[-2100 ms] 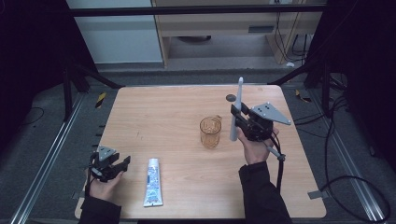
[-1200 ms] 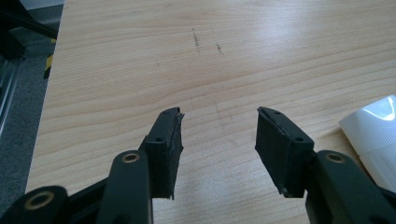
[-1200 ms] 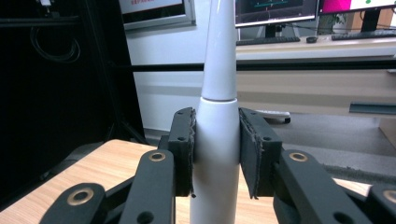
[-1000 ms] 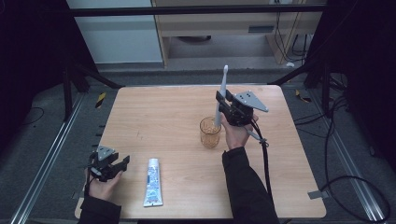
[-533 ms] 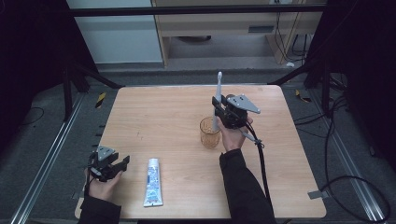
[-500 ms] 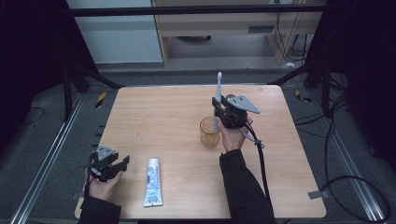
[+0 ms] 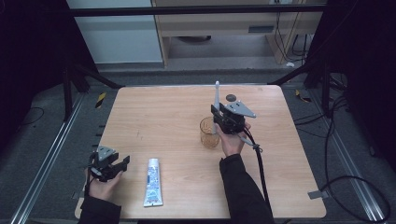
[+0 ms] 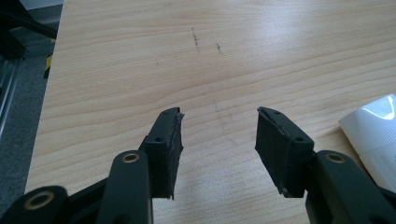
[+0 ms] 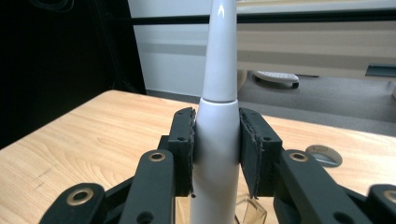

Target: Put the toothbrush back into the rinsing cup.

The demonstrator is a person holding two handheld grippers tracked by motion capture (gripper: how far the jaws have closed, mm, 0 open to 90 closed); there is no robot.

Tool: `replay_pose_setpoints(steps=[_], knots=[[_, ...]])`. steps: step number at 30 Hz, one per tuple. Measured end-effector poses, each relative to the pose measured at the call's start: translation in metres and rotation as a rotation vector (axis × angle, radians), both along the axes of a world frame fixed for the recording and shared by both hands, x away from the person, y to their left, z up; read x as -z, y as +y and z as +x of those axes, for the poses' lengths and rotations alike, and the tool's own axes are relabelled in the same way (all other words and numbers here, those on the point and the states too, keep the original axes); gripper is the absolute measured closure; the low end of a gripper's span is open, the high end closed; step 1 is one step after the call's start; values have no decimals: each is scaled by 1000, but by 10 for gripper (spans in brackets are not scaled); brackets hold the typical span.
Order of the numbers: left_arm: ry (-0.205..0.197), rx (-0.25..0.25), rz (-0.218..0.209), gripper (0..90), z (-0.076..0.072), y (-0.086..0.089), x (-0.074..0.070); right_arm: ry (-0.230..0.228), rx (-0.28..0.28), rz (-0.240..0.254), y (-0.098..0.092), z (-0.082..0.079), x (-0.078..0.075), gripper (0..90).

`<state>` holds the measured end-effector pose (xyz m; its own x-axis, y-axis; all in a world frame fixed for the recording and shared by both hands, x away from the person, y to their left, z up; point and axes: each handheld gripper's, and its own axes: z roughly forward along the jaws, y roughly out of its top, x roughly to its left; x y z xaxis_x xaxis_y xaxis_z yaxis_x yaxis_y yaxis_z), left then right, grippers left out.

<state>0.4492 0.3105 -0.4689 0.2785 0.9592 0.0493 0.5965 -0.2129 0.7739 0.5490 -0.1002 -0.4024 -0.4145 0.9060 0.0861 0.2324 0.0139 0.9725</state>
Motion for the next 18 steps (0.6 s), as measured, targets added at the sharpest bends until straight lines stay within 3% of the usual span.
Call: replay_pose_setpoints(steps=[10,18], knots=[[1,-1,0,497,0,0,0,33,-6,-23,1,-2,14,677],[0,1,1,497,0,-1,0,50,-15,-61,2,-4,16,677]])
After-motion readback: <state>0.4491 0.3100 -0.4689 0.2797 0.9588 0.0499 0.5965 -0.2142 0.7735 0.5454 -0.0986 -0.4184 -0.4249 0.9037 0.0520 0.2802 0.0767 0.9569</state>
